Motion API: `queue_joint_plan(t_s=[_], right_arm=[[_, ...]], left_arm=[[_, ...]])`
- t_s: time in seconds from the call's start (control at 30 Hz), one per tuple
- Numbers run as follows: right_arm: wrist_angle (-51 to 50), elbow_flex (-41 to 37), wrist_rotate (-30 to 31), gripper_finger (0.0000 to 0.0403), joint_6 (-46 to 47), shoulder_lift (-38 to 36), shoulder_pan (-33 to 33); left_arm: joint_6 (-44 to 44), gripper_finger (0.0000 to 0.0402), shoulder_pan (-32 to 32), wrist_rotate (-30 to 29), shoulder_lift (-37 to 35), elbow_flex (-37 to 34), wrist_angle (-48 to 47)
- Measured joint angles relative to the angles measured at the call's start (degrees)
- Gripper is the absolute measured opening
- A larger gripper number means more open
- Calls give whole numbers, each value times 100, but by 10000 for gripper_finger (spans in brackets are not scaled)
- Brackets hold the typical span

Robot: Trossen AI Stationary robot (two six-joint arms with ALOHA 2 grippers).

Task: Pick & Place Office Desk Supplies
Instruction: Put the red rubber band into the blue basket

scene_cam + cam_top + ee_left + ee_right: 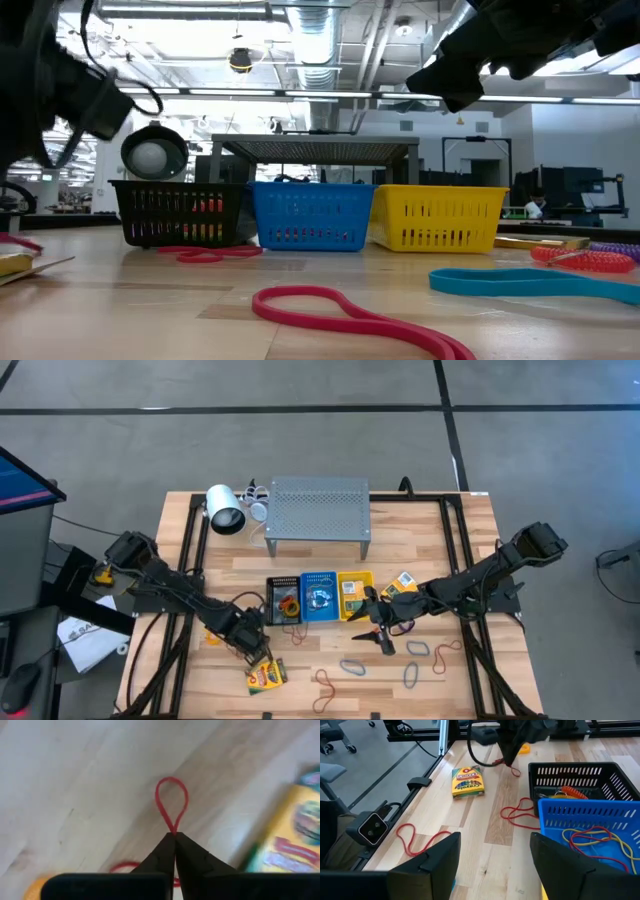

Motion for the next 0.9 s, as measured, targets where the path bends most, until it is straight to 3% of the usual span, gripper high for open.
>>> queue_joint_plan(t_s=[0.57, 0.9], right_arm=[[42, 0, -20, 234, 12, 0, 0], [109, 0, -20, 234, 14, 0, 0]], left_arm=[[119, 0, 4, -857, -2077, 0, -673], [666, 0, 7, -731, -2735, 2, -651]])
